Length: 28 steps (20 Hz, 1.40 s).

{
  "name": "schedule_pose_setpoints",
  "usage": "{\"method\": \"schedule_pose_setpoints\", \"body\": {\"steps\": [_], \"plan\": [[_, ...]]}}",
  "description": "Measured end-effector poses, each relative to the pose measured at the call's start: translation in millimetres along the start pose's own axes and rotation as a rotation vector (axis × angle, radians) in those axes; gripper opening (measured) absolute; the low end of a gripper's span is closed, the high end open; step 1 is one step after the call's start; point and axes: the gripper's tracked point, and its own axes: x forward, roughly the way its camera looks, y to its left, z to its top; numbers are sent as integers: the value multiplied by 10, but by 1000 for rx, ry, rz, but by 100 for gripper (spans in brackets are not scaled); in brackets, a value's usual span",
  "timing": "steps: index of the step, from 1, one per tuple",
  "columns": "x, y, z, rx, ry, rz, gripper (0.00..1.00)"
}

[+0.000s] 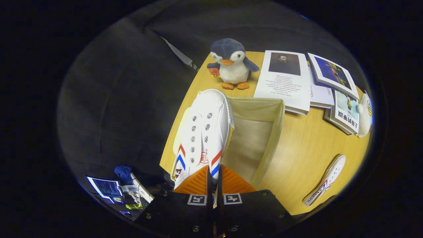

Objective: Open the storage box then place both shoes into the box .Put the left shoe in first, then the right shoe, with the right side of both shoes facing outward in a uniform manner.

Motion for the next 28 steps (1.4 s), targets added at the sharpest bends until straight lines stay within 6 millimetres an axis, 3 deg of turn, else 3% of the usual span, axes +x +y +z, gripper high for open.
{"method": "schedule_pose_setpoints", "body": {"steps": [7, 8, 10, 11, 14, 19, 28], "plan": [[443, 32, 18, 35, 28, -22, 6], [450, 52, 38, 19, 18, -11, 24], [289, -59, 146, -39, -8, -61, 74], [331, -129, 129, -58, -26, -83, 99], [123, -151, 120, -35, -55, -71, 99], [-299, -350, 77, 2, -113, -49, 99], [-989, -1076, -152, 79, -199, -83, 98]]}}
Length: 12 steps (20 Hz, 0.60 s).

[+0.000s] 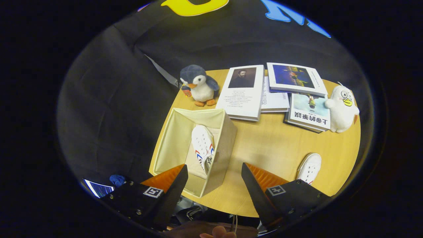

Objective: Open the storage box then place both shoes into the box .Put the left shoe in first, then the right shoe, with the right side of both shoes facing outward in a uniform manner.

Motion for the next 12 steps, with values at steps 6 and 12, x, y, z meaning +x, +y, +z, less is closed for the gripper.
{"method": "schedule_pose_setpoints", "body": {"steps": [6, 12], "plan": [[-220, -573, -266, 109, -9, 1, 99], [-316, -1208, -522, 185, -9, -49, 99]]}}
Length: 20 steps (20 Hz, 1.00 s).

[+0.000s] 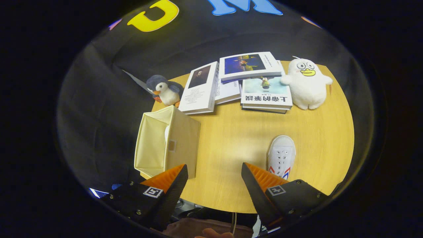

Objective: Open the storage box then place both shoes into the box .Put the left shoe in first, then the right shoe, with the right side of both shoes facing outward in a uniform manner.

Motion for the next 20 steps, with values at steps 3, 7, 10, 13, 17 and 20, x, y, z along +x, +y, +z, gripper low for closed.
{"method": "schedule_pose_setpoints", "body": {"steps": [3, 7, 10, 13, 17, 20], "plan": [[44, -311, -137, 71, 29, -2, 99], [147, -816, -329, 93, 54, -68, 99], [256, -1243, -513, 110, 94, -139, 99], [364, -1503, -654, 143, 127, -148, 99], [506, -1752, -799, 139, 157, -156, 90], [649, -1935, -916, 86, 184, -191, 89]]}}
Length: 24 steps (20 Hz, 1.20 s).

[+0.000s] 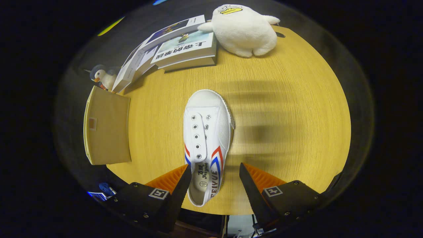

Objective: Open the storage box then place both shoes into the box .Put the left shoe in first, then the right shoe, with the right side of both shoes facing outward in a uniform manner.

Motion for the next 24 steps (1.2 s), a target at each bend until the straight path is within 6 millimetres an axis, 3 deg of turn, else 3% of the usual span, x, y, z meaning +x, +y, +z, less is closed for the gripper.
{"method": "schedule_pose_setpoints", "body": {"steps": [5, 7, 8, 9, 10, 11, 12, 14, 17, 24], "plan": [[269, -114, -69, -60, 35, -50, 89], [355, -64, -69, -43, 40, -26, 88], [356, -9, -57, -24, 41, 0, 75], [374, 41, -37, -24, 34, 24, 69], [322, 42, -30, -58, 26, 26, 43], [355, -31, -52, -115, 27, -3, 39], [238, -12, -21, -96, 21, -7, 29], [285, -47, 9, -42, 16, -4, 5], [259, -54, -27, 2, 27, 23, 1], [-210, 276, 16, -3, 30, 63, 1]]}}
